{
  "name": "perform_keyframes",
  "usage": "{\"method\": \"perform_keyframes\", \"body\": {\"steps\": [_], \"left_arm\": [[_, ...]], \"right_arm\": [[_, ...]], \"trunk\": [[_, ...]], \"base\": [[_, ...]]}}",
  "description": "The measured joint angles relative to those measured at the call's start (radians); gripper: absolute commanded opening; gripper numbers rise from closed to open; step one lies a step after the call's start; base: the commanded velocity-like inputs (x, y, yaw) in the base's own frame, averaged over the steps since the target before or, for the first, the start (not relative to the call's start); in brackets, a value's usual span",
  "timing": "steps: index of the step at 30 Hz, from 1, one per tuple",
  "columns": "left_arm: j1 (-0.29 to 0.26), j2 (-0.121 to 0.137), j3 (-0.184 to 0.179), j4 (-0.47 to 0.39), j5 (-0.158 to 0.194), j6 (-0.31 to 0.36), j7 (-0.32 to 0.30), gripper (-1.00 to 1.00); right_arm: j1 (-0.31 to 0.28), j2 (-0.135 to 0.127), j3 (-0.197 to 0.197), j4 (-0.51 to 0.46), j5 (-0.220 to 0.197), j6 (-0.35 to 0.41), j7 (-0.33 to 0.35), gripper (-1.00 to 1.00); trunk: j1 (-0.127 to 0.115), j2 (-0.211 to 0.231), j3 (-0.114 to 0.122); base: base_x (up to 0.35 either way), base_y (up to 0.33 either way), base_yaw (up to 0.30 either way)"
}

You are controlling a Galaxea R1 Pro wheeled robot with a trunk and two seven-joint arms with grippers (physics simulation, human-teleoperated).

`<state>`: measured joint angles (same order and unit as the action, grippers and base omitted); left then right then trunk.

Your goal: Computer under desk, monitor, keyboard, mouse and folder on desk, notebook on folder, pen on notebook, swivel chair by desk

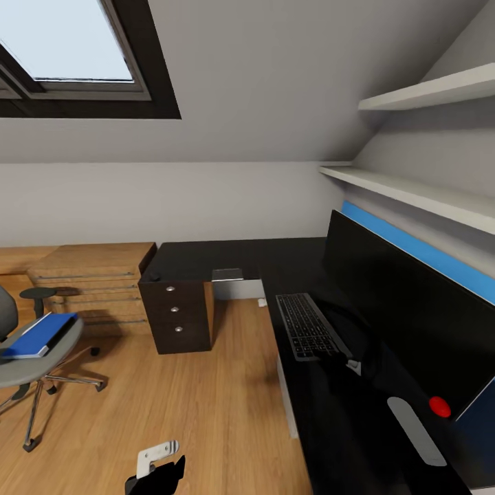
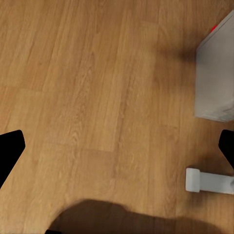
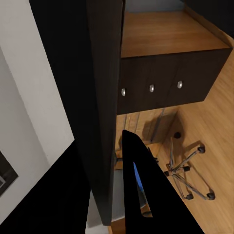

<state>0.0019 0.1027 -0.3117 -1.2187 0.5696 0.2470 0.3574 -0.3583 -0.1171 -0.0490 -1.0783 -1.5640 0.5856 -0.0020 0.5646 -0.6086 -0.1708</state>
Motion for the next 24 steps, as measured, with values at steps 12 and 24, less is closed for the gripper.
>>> {"method": "perform_keyframes", "body": {"steps": [12,24], "left_arm": [[0.0,0.002,0.0,0.005,-0.001,-0.001,-0.001,1.0],[0.0,0.002,0.001,0.005,-0.001,-0.001,-0.001,1.0]], "right_arm": [[0.0,0.0,0.0,0.0,0.0,0.0,-0.001,-1.0],[0.0,0.0,0.001,0.0,0.001,0.0,-0.001,-1.0]], "trunk": [[0.0,0.0,0.0],[0.0,0.0,0.0]], "base": [[-0.069,-0.045,0.0],[-0.095,-0.057,0.0]]}}
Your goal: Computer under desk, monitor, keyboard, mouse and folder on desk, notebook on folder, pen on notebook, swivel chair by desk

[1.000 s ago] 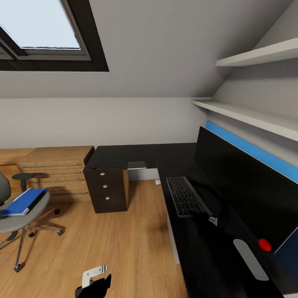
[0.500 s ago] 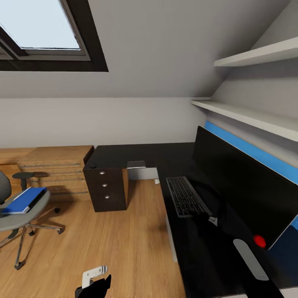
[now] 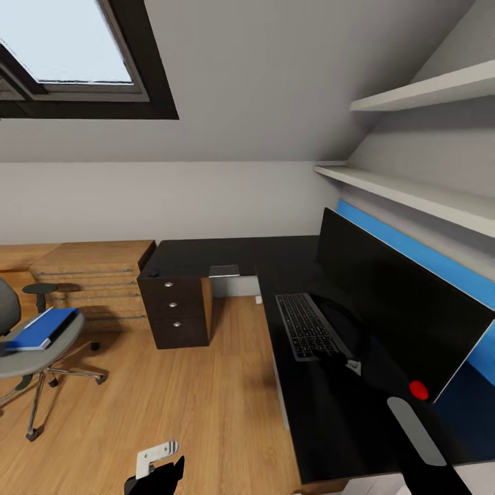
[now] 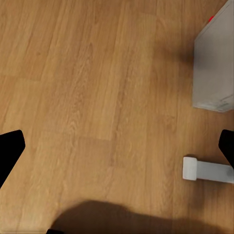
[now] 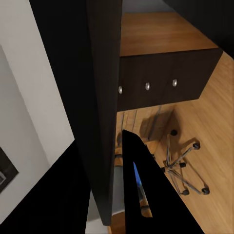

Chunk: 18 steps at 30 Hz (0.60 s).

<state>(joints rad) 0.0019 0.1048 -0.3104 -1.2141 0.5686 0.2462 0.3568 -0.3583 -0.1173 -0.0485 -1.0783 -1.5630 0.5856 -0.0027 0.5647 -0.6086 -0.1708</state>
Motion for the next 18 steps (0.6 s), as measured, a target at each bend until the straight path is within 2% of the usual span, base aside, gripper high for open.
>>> {"method": "perform_keyframes", "body": {"steps": [15,18], "left_arm": [[0.0,0.0,0.0,0.0,0.001,0.0,0.0,1.0],[0.0,0.0,0.0,0.001,0.0,-0.001,0.0,1.0]], "right_arm": [[0.0,0.0,0.007,0.0,0.0,0.0,0.0,-1.0],[0.0,0.0,0.007,0.0,-0.001,0.0,0.0,-1.0]], "trunk": [[0.0,0.0,0.0],[0.0,0.0,0.0]], "base": [[-0.001,0.0,0.0],[0.091,0.1,0.0]]}}
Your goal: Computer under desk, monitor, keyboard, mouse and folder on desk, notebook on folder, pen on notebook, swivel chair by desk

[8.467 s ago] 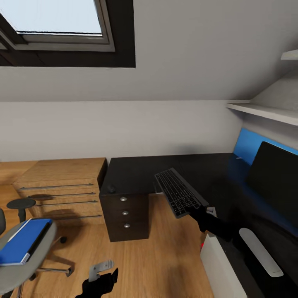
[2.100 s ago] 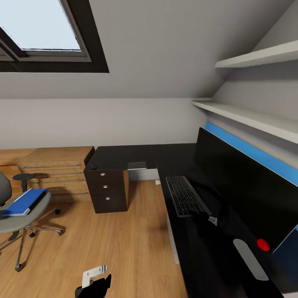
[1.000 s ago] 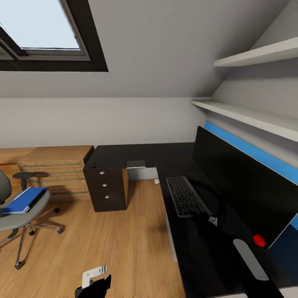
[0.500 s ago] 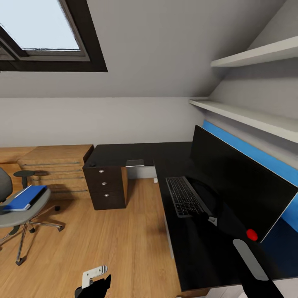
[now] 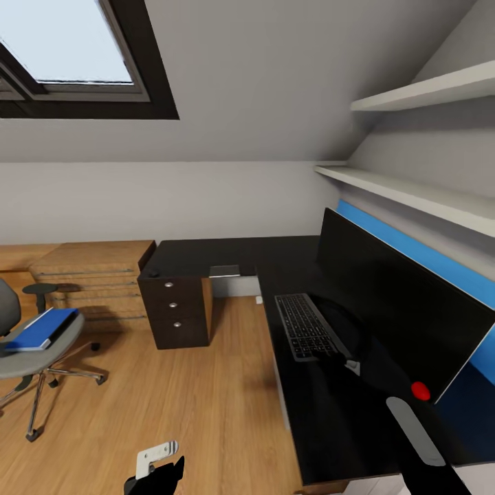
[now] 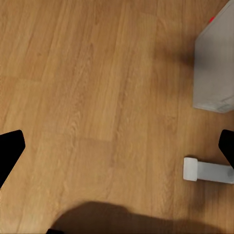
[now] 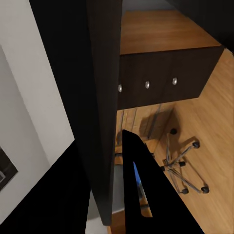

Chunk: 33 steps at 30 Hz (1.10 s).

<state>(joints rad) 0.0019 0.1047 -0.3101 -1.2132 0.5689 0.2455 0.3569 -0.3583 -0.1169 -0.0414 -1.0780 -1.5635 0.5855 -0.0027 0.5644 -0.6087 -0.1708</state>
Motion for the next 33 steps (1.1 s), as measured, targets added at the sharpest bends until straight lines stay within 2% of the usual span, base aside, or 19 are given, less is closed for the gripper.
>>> {"method": "perform_keyframes", "body": {"steps": [14,15,33], "left_arm": [[0.0,0.0,0.0,0.002,0.001,0.001,0.0,1.0],[0.0,0.0,0.0,0.002,0.001,0.001,0.0,1.0],[0.0,0.001,0.001,0.002,0.001,0.001,0.0,1.0]], "right_arm": [[0.0,0.0,0.0,0.001,0.001,0.0,0.0,-1.0],[0.0,0.0,0.0,0.001,0.001,0.0,-0.001,1.0],[0.0,-0.001,-0.002,0.001,-0.001,0.0,0.001,1.0]], "trunk": [[0.0,0.0,0.0],[0.0,0.0,0.0],[0.0,0.0,0.0]], "base": [[0.032,0.027,0.0],[0.0,0.0,0.0],[0.0,-0.036,0.0]]}}
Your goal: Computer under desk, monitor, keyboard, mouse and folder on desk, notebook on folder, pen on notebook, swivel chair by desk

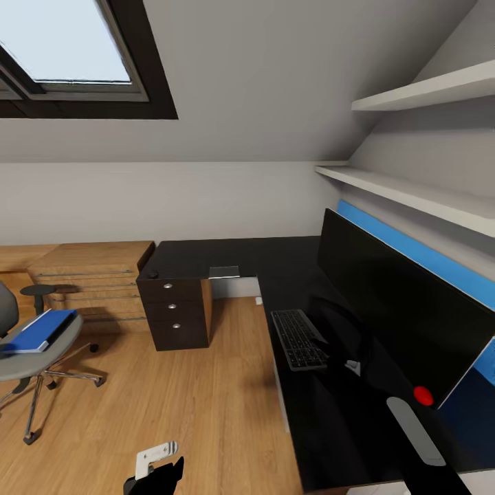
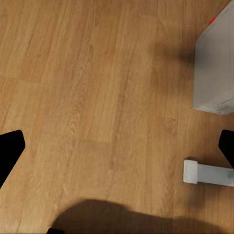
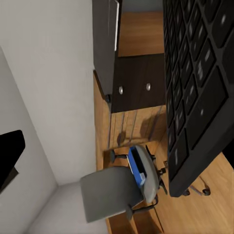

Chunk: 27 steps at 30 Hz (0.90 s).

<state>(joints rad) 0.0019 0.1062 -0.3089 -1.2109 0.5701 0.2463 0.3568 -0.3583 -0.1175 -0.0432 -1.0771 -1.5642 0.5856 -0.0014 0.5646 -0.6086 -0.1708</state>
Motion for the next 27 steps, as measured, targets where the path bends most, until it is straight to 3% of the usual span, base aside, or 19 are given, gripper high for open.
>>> {"method": "perform_keyframes", "body": {"steps": [14,27], "left_arm": [[0.0,0.0,0.0,0.0,0.0,0.0,0.0,1.0],[0.0,0.0,0.0,0.0,0.0,0.0,0.0,1.0]], "right_arm": [[0.0,0.0,-0.003,-0.001,0.0,0.0,0.0,1.0],[0.0,0.001,-0.003,0.0,0.0,0.0,0.0,1.0]], "trunk": [[0.0,0.0,0.0],[0.001,0.0,0.0]], "base": [[-0.03,-0.087,0.0],[-0.305,-0.01,0.0]]}}
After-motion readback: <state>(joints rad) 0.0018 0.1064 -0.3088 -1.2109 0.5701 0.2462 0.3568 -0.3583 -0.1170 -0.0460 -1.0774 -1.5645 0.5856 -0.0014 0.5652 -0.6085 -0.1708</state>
